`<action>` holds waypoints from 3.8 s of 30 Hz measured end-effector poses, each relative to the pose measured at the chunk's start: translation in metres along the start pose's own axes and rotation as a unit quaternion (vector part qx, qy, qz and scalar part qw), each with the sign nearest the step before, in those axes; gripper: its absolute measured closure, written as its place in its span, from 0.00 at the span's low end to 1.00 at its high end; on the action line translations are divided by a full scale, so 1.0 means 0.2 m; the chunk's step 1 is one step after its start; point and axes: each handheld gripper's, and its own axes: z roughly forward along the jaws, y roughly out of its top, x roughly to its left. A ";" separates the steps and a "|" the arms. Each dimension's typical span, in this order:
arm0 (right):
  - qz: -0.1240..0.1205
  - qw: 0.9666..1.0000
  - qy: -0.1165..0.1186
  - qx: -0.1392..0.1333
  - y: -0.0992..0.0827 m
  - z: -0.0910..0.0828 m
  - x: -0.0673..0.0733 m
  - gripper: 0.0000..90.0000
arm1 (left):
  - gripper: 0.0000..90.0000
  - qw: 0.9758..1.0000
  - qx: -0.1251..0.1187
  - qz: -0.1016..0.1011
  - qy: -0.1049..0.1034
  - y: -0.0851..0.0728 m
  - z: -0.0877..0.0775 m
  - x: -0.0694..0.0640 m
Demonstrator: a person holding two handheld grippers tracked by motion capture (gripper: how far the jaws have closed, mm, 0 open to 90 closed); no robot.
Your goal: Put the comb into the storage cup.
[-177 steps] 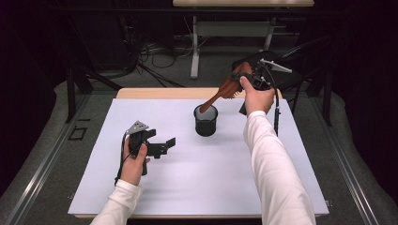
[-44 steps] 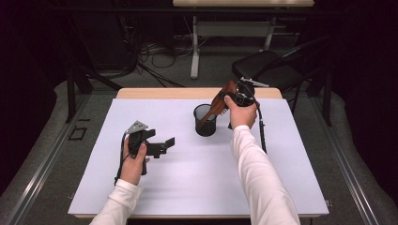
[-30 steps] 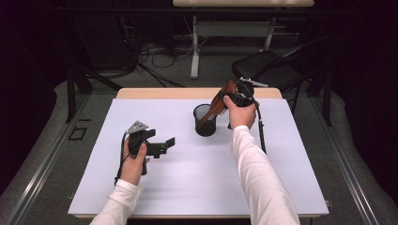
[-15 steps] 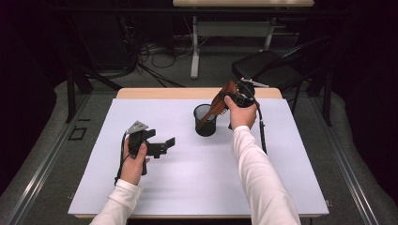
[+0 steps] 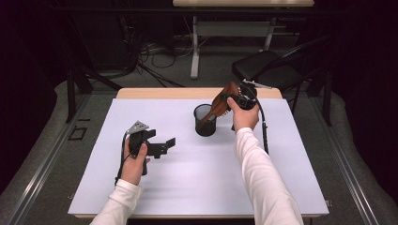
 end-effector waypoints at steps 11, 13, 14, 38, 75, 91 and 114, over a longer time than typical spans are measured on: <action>-0.001 1.000 0.000 0.000 0.00 0.00 0.00 0.48 | 0.00 1.000 0.001 0.000 0.000 0.00 0.00 0.00; 0.002 1.000 0.002 0.002 0.00 0.00 0.00 0.48 | 0.00 1.000 0.001 -0.001 0.000 0.00 0.00 0.00; 0.004 1.000 0.003 0.002 0.00 0.00 0.00 0.48 | 0.00 1.000 0.001 -0.001 0.000 0.00 0.00 0.00; -0.026 1.000 0.006 -0.014 -0.01 0.01 0.01 0.34 | 0.00 1.000 0.003 0.001 0.001 0.00 0.00 0.00; -0.034 0.999 0.024 -0.018 0.04 -0.05 -0.04 0.21 | 0.00 1.000 0.004 0.001 0.004 0.00 0.01 0.00; -0.026 0.998 0.042 -0.024 0.07 -0.09 -0.05 0.01 | 0.00 1.000 0.004 -0.003 0.003 0.00 0.00 0.01; -0.110 0.994 0.000 -0.004 0.13 -0.19 -0.02 0.00 | 0.01 1.000 0.007 -0.016 -0.015 0.01 -0.01 0.02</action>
